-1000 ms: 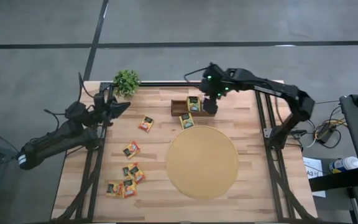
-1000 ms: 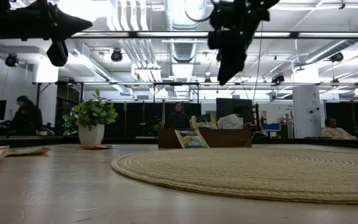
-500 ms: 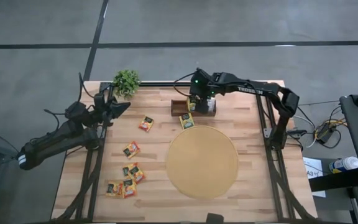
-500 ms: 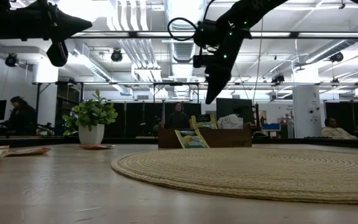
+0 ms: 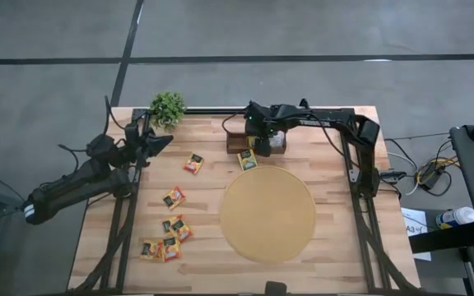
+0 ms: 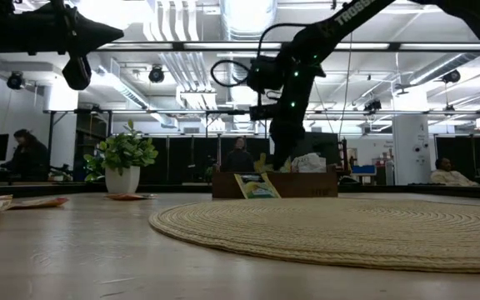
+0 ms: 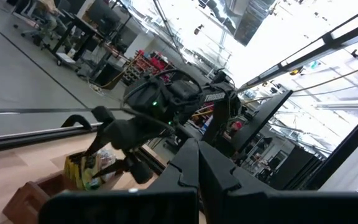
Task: Pick & Place Tea
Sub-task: Put the yellow tea bag into the middle section of the wooden organizer
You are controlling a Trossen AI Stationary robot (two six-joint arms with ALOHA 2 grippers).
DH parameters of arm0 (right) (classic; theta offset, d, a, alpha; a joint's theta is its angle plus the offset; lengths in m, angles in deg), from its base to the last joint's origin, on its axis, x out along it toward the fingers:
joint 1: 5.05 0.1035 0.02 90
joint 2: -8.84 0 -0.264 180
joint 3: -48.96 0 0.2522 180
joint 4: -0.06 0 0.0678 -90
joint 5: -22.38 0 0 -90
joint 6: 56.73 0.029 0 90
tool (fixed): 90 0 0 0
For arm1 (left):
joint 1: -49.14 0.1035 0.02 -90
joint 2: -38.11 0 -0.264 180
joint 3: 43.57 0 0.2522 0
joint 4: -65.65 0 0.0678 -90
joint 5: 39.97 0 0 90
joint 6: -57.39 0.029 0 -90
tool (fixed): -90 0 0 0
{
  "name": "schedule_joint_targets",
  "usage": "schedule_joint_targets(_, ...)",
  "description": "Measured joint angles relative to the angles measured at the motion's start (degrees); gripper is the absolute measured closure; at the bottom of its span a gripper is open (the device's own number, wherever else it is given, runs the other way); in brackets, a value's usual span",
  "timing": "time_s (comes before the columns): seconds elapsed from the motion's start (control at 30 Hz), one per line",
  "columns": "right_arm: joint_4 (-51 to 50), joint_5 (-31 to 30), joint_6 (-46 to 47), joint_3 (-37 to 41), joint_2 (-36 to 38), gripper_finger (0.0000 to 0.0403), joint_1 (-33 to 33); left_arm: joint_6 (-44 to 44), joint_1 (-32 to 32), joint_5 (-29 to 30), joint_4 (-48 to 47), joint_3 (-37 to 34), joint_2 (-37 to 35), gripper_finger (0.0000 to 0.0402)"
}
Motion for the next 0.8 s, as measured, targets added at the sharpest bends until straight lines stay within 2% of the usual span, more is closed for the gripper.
schedule_joint_targets(0.07, 0.23, -0.45, -0.87, -0.06, -1.24, 0.0181, 0.23, -0.39, 0.0, 0.0, 0.01, 0.0, 0.0, 0.0401)
schedule_joint_targets(0.4, 0.85, -11.69, -1.98, -0.33, -4.62, 0.0181, 2.28, -1.09, 0.03, 0.0, 0.03, 0.0, 0.0, 0.0401)
schedule_joint_targets(0.8, 0.57, -14.29, -5.56, -0.35, -6.45, 0.0181, 4.05, -1.41, 0.03, 0.0, 0.08, 0.0, 0.0, 0.0401)
